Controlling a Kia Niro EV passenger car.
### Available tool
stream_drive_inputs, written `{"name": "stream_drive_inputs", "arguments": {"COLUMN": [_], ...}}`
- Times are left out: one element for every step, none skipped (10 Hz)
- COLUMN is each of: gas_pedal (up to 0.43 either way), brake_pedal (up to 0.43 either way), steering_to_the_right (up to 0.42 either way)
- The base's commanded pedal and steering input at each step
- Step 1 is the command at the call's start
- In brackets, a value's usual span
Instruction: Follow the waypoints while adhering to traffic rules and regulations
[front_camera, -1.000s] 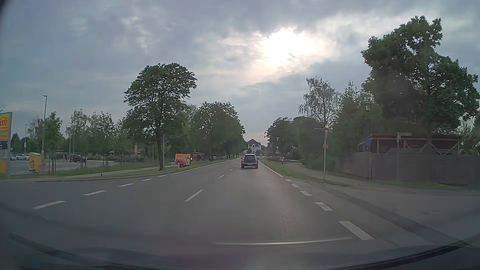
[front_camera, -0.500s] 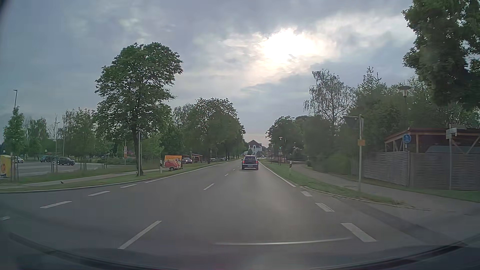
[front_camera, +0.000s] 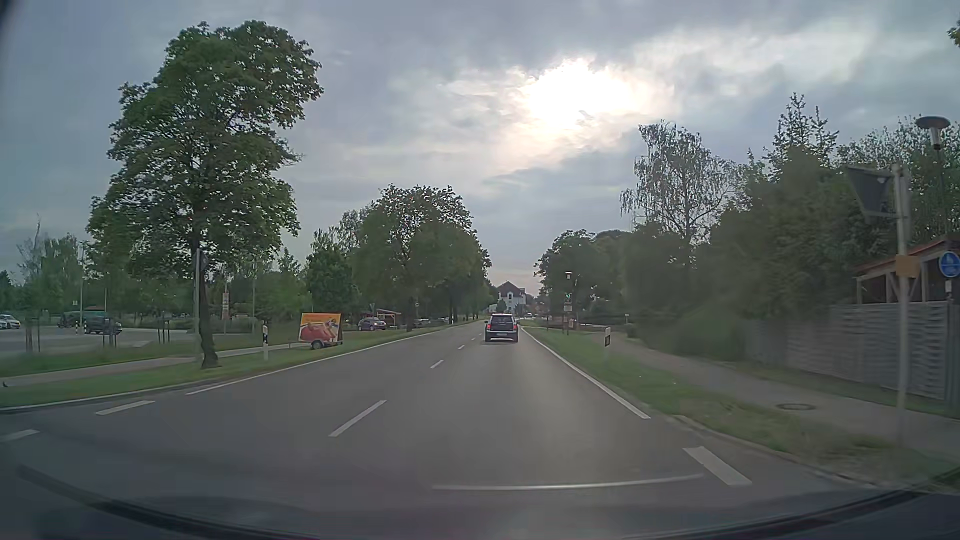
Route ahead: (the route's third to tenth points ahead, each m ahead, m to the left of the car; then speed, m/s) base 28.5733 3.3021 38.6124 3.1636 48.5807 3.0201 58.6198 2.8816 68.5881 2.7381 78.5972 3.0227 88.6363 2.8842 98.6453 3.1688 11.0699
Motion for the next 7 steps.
{"name": "stream_drive_inputs", "arguments": {"gas_pedal": [0.13,0.13,0.13,0.13,0.13,0.13,0.13], "brake_pedal": [0.0,0.0,0.0,0.0,0.0,0.0,0.0], "steering_to_the_right": [0.0,0.001,0.005,0.006,0.006,0.006,0.006]}}
